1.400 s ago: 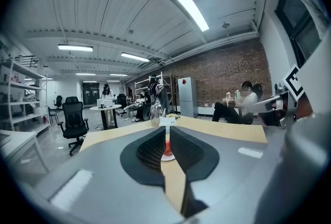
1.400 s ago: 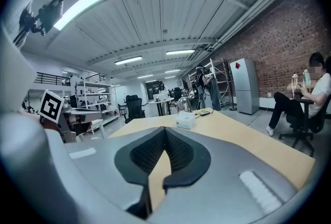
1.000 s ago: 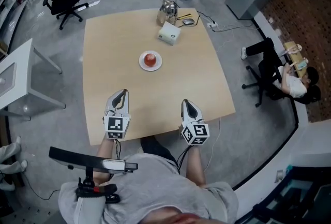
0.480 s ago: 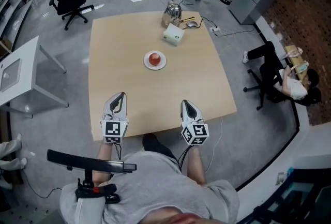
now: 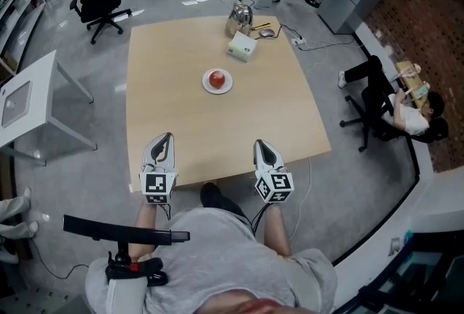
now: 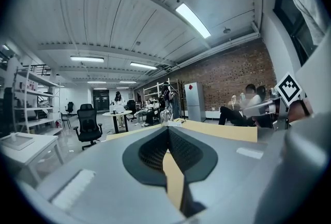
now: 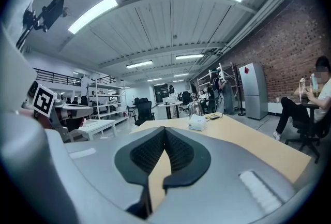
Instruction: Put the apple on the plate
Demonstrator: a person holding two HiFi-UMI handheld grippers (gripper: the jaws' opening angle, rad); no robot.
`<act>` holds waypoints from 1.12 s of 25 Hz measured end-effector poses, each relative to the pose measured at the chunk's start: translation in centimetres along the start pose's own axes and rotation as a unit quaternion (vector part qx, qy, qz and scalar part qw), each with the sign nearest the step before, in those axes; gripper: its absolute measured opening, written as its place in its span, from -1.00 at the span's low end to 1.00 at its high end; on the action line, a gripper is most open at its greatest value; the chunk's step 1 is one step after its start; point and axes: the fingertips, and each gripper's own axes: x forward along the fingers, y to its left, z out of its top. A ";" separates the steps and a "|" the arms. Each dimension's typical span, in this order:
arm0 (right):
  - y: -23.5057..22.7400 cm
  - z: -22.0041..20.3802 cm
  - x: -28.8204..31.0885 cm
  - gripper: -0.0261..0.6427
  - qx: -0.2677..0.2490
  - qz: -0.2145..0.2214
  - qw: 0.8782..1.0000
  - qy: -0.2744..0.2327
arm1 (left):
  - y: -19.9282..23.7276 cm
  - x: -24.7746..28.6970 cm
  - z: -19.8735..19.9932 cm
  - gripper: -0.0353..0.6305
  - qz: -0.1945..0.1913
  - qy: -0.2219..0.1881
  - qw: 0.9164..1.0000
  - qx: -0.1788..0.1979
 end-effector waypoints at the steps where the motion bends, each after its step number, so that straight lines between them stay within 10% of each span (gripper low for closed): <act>1: 0.0 -0.1 0.0 -0.90 0.000 0.000 1.000 0.000 | 0.0 0.0 -0.1 -0.84 0.000 -0.001 1.000 0.000; 28: 0.6 -0.3 -1.7 -0.90 -0.004 -0.005 1.000 -0.001 | -0.8 -1.6 1.0 -0.84 -0.007 -0.010 1.000 0.002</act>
